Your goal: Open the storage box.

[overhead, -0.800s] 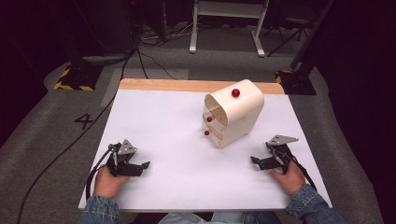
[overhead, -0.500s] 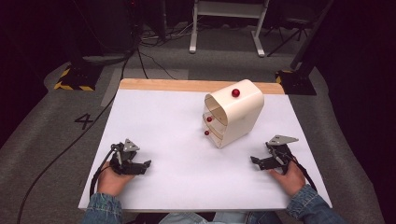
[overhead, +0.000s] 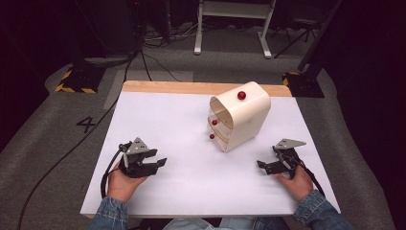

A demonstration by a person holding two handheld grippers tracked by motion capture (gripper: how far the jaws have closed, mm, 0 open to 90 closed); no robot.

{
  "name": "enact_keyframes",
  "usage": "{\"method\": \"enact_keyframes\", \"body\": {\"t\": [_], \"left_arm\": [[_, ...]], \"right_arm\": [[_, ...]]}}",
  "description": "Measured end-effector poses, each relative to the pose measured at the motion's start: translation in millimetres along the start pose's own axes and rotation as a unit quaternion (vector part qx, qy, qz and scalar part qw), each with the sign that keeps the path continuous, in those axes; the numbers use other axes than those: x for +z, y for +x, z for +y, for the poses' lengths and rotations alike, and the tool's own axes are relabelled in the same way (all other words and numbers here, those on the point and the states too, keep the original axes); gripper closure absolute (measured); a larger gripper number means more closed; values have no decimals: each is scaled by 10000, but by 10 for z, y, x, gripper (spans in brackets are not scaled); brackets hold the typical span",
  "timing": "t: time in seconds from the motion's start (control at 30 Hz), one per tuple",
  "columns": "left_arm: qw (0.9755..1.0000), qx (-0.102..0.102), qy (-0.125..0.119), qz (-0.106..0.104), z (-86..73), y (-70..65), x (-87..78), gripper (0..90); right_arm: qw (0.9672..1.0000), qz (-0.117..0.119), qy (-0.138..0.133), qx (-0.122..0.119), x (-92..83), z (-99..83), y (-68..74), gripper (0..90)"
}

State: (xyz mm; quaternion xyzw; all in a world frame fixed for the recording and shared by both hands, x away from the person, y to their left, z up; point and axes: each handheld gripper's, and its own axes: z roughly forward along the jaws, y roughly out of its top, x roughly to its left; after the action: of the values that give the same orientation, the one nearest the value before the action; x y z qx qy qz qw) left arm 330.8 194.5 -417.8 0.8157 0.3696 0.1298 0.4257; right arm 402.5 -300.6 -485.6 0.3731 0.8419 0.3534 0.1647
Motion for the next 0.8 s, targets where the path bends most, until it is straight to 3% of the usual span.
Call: {"method": "enact_keyframes", "body": {"t": [0.1,0.2,0.27,0.4,0.5,0.63,0.8], "left_arm": [[9997,71,-210,-136,137,-112,-12,458],[9995,150,-237,-165,181,-136,13,468],[9987,190,-330,-335,234,-146,62,497],[9978,237,-511,-339,284,-161,109,495],[9954,224,-838,-396,344,-151,155,497],[9932,427,-975,-462,421,-179,212,538],[9915,419,-1117,-522,488,-187,311,558]], "right_arm": [[10000,-2,-1,-3,0,0,0,33],[10000,0,1,-6,0,0,0,33],[10000,-1,1,-6,0,0,0,33],[10000,-1,1,-6,0,0,0,33],[10000,-2,0,-7,0,-1,0,33],[10000,-2,0,-6,0,0,0,33],[10000,-2,1,-6,0,0,0,33]]}}
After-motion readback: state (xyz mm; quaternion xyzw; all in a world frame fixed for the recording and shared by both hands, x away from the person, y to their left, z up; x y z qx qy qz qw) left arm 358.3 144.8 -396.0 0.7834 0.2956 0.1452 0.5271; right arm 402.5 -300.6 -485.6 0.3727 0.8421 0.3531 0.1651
